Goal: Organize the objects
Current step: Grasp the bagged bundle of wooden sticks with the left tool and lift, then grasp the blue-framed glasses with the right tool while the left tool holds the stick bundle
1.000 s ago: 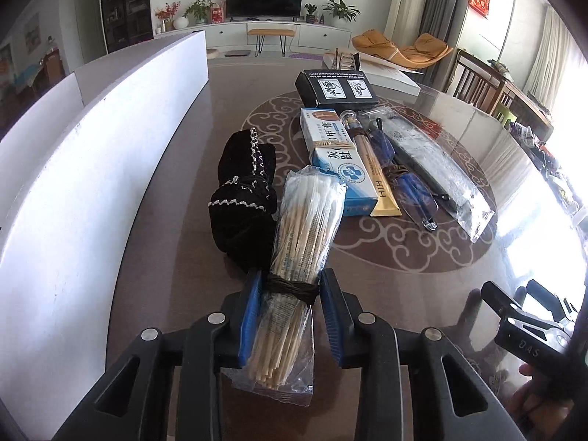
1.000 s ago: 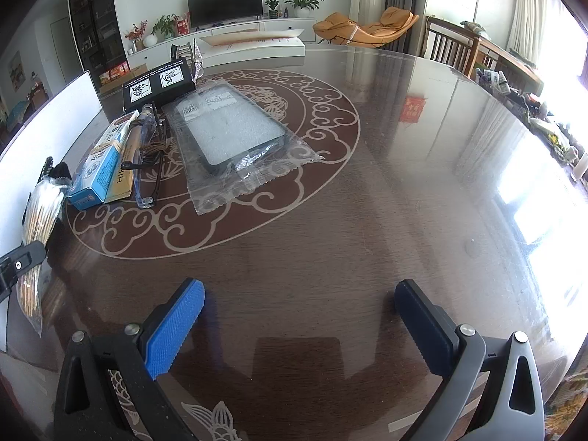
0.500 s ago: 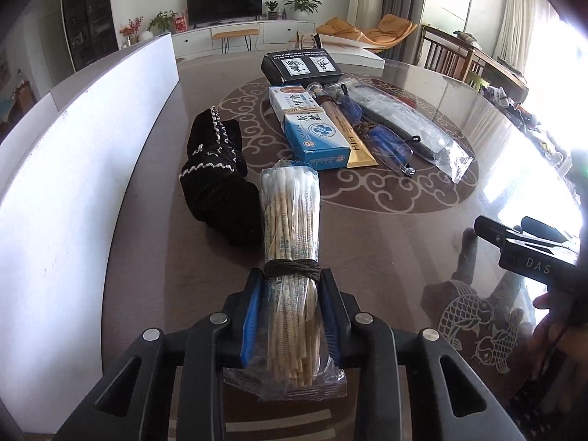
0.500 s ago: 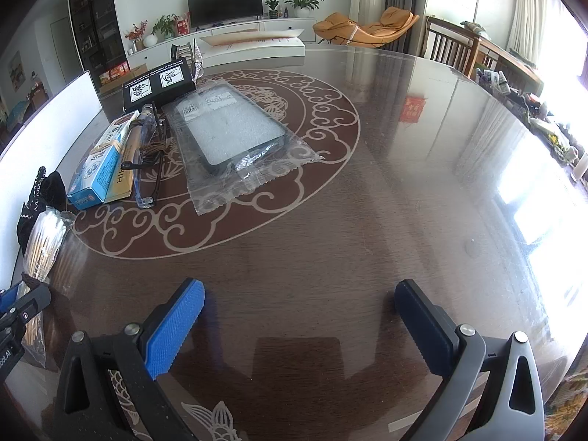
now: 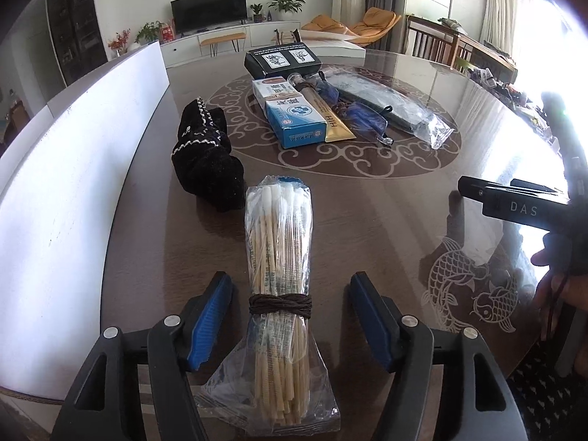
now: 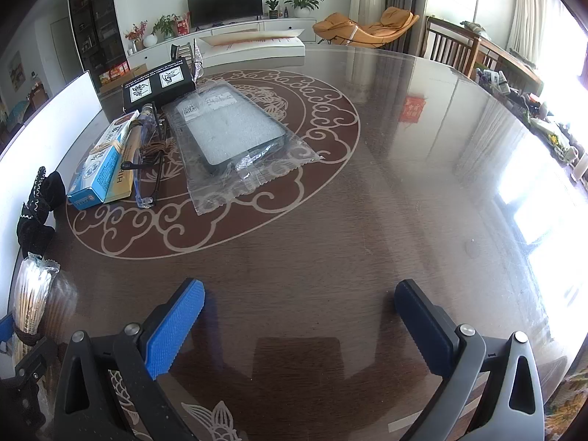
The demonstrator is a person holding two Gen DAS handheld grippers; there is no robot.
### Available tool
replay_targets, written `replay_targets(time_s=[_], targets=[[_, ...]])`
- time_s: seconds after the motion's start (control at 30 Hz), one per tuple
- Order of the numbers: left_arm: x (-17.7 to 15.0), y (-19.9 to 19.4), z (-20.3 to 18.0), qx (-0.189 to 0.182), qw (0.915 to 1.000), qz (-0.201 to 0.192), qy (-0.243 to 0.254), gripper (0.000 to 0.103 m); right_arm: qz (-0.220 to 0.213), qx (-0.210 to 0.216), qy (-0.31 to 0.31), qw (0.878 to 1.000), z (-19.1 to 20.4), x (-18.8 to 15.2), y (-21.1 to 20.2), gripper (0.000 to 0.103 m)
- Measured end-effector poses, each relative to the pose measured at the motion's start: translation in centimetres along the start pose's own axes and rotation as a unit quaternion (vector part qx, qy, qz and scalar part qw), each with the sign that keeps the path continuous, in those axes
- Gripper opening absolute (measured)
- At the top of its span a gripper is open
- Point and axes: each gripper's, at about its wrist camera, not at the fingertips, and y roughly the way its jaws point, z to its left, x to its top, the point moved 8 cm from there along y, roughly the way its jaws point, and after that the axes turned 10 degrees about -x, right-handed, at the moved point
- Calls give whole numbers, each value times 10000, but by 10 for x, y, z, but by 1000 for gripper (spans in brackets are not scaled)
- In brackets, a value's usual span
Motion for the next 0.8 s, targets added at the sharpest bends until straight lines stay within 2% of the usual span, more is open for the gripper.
replay_targets(time_s=[0.17, 0.23, 0.3, 0.37, 0.6, 0.8], targets=[[9, 4, 12, 134, 9997, -98, -152, 67, 0, 0, 0, 10000, 0, 0, 0, 103], [10, 6, 19, 189, 9995, -78, -247, 75, -1, 0, 0, 10000, 0, 0, 0, 103], [10, 7, 27, 243, 9992, -58, -325, 88, 0, 1, 0, 10000, 0, 0, 0, 103], [8, 6, 33, 297, 9988, -72, -383, 93, 0, 1, 0, 10000, 0, 0, 0, 103], [8, 8, 44, 387, 9979, -67, -513, 103, -1, 1, 0, 10000, 0, 0, 0, 103], [16, 14, 50, 465, 9967, -10, -660, 103, -1, 1, 0, 10000, 0, 0, 0, 103]])
